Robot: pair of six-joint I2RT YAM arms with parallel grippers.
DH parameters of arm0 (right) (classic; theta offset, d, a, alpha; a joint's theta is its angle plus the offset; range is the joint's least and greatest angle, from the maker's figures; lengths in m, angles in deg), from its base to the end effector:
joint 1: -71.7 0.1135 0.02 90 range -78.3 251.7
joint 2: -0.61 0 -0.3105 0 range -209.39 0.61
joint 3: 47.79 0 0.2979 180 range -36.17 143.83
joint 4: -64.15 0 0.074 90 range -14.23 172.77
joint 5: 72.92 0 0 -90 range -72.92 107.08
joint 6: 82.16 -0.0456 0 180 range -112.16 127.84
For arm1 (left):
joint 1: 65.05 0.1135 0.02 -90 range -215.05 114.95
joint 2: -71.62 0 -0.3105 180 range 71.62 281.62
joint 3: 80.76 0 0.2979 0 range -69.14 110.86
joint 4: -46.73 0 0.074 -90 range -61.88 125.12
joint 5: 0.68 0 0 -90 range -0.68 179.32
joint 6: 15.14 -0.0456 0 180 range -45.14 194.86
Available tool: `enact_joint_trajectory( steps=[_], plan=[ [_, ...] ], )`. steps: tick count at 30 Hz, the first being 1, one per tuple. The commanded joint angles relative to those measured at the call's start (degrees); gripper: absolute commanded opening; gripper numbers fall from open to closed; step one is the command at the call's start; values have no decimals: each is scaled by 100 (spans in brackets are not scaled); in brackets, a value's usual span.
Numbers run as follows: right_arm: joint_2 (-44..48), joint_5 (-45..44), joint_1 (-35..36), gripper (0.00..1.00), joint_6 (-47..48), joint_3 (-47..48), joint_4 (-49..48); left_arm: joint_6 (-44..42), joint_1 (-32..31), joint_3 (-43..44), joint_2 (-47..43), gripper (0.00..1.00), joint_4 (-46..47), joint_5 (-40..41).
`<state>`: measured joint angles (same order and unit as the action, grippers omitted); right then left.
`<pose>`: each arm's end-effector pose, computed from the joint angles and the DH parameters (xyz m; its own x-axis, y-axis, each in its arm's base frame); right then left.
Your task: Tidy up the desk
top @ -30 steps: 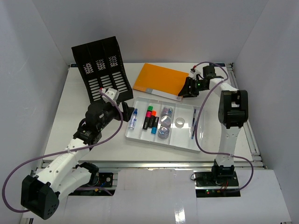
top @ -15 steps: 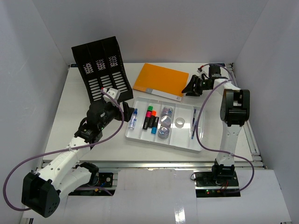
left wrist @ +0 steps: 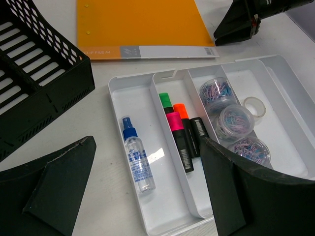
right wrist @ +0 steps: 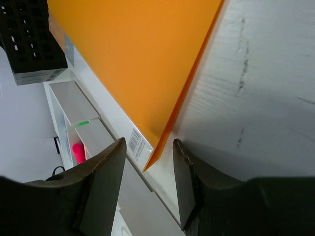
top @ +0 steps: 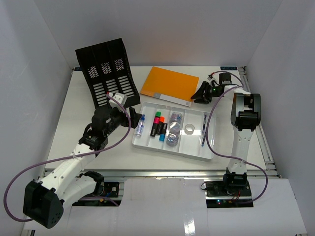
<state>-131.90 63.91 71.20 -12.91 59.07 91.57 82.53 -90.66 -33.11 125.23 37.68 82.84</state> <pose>0.5618 0.0284 0.1293 -0.9006 0.2503 -0.3553 -0.1210 0.6409 0.7581 0.2208 -0.1115 0.3016 -0.3019 -0.0024 -0.9533 0.4919 0.8562 -0.1579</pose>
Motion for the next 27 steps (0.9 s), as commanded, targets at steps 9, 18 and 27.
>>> enact_joint_trajectory(
  steps=[9, 18, 27],
  plan=[
    [-237, 412, -108, 47, -472, 195, -550, -63, 64, 27, 9, 98, 59, -134],
    [-356, 500, -108, 46, -758, 140, -843, -63, 89, 34, 53, 98, 75, -187],
    [-468, 673, -67, 44, -1162, -2, -1292, -63, 108, 27, 76, 98, 82, -201]
  ],
)
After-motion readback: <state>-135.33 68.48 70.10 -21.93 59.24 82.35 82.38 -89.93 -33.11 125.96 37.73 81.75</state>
